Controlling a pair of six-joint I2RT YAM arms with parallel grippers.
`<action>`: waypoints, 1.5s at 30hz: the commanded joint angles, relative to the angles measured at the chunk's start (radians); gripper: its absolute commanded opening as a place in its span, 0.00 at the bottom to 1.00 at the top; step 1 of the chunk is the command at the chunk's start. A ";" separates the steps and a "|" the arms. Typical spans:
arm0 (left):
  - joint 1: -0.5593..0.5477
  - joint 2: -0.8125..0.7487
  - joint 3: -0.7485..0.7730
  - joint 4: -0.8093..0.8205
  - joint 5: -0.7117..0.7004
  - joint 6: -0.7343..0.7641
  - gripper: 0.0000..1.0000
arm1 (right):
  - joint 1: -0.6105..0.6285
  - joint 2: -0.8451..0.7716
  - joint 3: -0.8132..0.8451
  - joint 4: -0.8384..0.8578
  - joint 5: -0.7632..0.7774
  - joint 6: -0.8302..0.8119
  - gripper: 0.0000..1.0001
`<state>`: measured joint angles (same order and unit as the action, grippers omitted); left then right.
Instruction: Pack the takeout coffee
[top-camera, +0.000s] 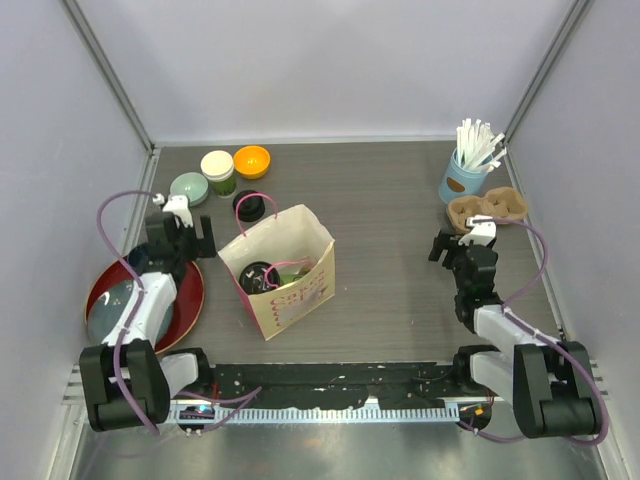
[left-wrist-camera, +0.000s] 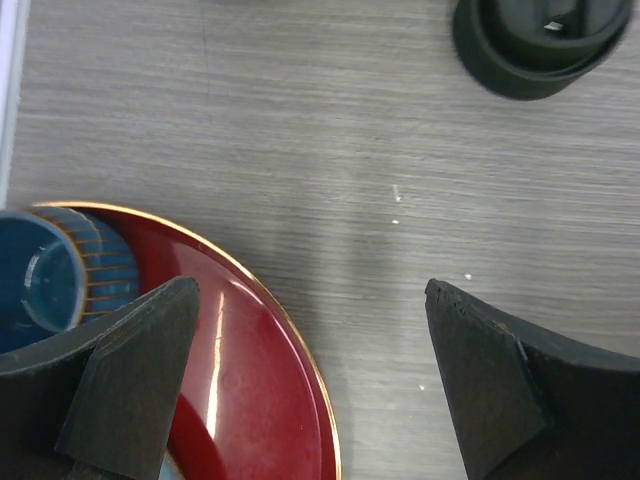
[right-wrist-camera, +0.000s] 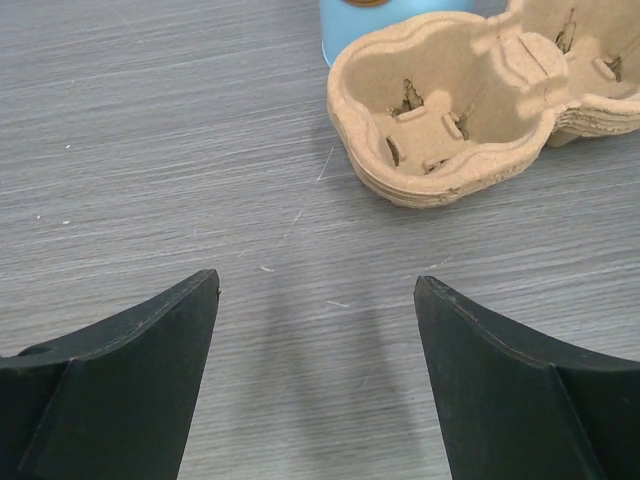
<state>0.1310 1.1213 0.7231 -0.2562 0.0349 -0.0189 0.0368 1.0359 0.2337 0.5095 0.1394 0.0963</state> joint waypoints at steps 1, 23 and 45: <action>0.007 -0.003 -0.216 0.643 -0.070 -0.058 1.00 | -0.006 0.102 -0.089 0.512 0.049 -0.041 0.86; 0.007 0.075 -0.534 1.176 0.008 -0.090 1.00 | -0.015 0.498 -0.071 0.805 -0.103 -0.093 0.87; 0.007 0.439 -0.614 1.750 0.142 -0.162 1.00 | -0.015 0.503 0.010 0.663 0.026 -0.055 0.93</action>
<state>0.1329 1.5665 0.1062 1.2675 0.1806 -0.1791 0.0242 1.5448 0.2230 1.1301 0.1364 0.0334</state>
